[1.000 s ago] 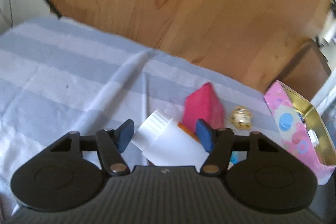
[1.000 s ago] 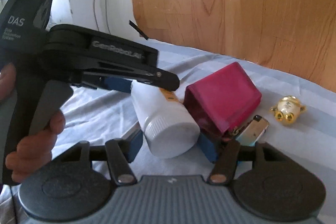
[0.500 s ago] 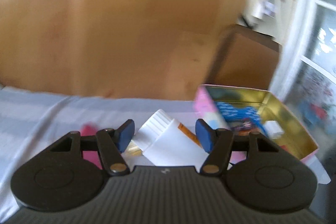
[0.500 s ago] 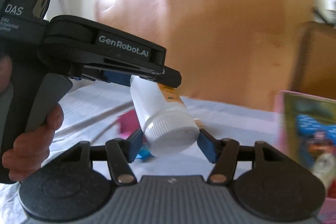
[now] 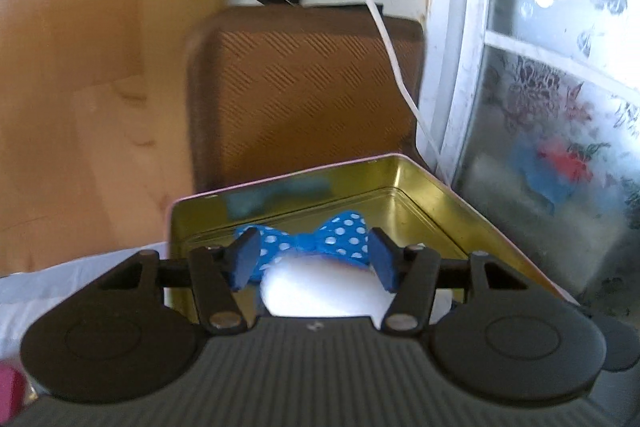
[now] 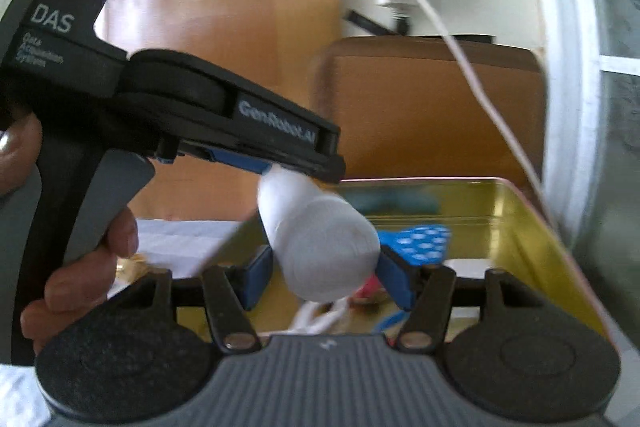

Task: Organize rigid objects
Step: 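Carry the pill bottle into the pink tin and release it, then grasp the blue lighter with the right tool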

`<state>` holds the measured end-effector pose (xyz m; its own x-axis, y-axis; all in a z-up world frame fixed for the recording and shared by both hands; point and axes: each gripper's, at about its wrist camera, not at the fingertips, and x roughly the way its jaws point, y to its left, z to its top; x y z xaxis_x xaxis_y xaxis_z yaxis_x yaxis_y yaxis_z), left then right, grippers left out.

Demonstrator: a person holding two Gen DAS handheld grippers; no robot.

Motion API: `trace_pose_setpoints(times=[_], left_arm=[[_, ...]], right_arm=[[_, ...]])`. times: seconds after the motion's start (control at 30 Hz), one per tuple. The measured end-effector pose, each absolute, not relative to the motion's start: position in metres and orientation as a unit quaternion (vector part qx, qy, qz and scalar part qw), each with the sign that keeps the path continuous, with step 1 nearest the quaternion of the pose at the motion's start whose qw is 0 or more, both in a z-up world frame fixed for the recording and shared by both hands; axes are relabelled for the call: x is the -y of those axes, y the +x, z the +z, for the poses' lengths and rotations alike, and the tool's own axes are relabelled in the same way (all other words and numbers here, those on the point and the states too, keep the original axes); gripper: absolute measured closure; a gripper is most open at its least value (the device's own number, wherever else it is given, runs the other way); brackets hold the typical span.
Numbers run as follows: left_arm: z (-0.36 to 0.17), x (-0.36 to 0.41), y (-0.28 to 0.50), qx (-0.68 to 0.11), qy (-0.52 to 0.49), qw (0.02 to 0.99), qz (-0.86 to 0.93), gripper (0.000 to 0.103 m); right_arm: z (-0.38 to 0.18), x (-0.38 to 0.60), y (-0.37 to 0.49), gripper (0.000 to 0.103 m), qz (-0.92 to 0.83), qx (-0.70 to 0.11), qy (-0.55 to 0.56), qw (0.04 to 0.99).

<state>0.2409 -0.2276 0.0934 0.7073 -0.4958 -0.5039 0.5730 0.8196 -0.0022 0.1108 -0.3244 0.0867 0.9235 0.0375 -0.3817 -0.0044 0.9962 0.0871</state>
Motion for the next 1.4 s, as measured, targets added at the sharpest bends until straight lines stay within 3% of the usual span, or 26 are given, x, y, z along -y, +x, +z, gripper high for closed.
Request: trace_pose_setpoints(times=[0.07,0.13,0.37,0.57,0.8,0.9,1.07,1.2,1.27,1.3,1.33,1.4], left_arm=[[0.087,0.24,0.247,-0.25,0.091,0.923,-0.279,0.041],[0.086,0.244,0.251,-0.251,0.099,0.927,-0.261,0.04],[0.095,0.213,0.254,-0.246,0.088,0.939,-0.224,0.04],[0.105,0.124,0.246,-0.234,0.079,0.948,-0.199,0.04],[0.1,-0.026,0.259,-0.249,0.056,0.96,-0.118,0.039],[0.086,-0.077,0.263,-0.267,0.03,0.959,-0.093,0.031],[0.048,-0.122,0.269,-0.316,0.011,0.944,-0.093,0.03],[0.023,-0.124,0.271,-0.336,0.0,0.935,-0.113,0.016],[0.014,-0.119,0.277,-0.352,0.0,0.928,-0.12,0.021],[0.012,-0.117,0.278,-0.353,-0.005,0.928,-0.123,0.024],[0.012,-0.119,0.277,-0.352,-0.009,0.928,-0.12,0.025],[0.019,-0.125,0.269,-0.337,-0.015,0.937,-0.094,0.026]], right_arm=[[0.082,0.335,0.118,0.046,-0.006,-0.197,0.041,0.979],[0.078,0.348,0.119,0.038,-0.026,-0.202,0.043,0.978],[0.078,0.363,0.111,0.046,-0.038,-0.189,0.093,0.977],[0.099,0.332,0.104,0.05,0.01,-0.172,0.092,0.981],[0.101,0.223,0.12,0.05,0.139,-0.203,0.043,0.968],[0.085,0.167,0.142,0.049,0.189,-0.234,0.012,0.954],[0.055,0.091,0.175,0.048,0.245,-0.287,-0.015,0.926],[0.033,0.058,0.197,0.041,0.241,-0.326,-0.024,0.914],[0.02,0.046,0.201,0.046,0.234,-0.34,-0.044,0.91],[0.019,0.042,0.198,0.064,0.229,-0.329,-0.069,0.913],[0.021,0.041,0.195,0.073,0.228,-0.327,-0.084,0.913],[0.024,0.05,0.193,0.077,0.218,-0.336,-0.084,0.913]])
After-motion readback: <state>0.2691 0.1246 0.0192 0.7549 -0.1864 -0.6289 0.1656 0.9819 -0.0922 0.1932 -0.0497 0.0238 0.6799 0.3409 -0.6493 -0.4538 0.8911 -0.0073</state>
